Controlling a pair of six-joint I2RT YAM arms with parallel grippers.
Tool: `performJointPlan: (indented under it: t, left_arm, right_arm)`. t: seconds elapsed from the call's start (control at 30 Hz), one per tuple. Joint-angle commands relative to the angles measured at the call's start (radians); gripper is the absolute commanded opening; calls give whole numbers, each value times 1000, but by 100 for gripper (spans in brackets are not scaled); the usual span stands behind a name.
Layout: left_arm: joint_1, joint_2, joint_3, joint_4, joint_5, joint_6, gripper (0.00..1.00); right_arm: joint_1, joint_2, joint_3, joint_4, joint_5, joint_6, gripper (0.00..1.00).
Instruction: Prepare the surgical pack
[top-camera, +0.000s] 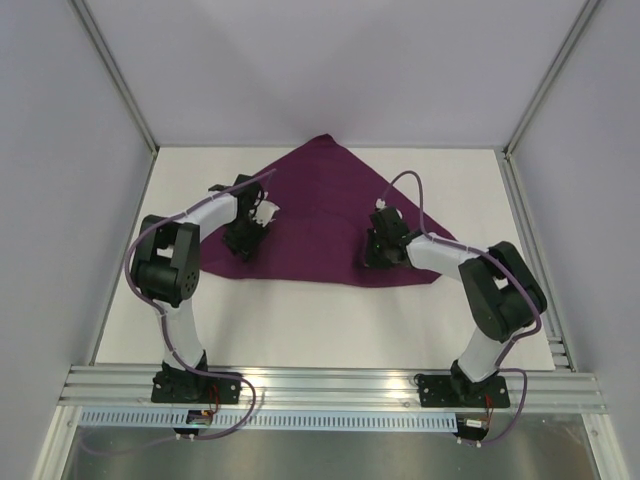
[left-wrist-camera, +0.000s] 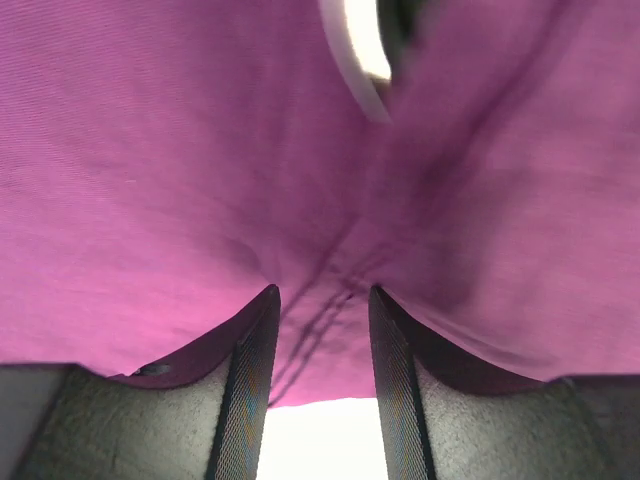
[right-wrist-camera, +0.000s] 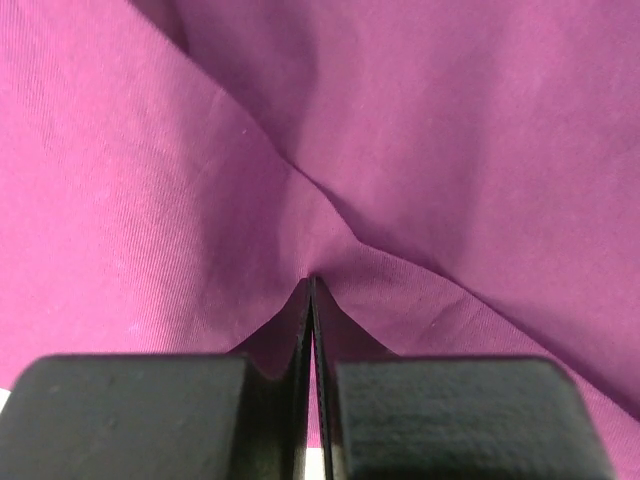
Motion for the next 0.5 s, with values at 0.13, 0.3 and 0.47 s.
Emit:
performJointPlan:
  t: [0.13, 0.3, 0.47]
  left_arm:
    - [7, 18, 25, 37, 49, 2, 52]
    - [17, -89, 26, -6, 58, -3, 54]
    - [67, -211, 20, -57, 96, -3, 55]
  right_arm:
    - [-17, -8, 20, -21, 78, -23, 0]
    - [-8, -143, 88, -141, 157, -83, 1]
    - [-6, -269, 37, -198, 137, -83, 1]
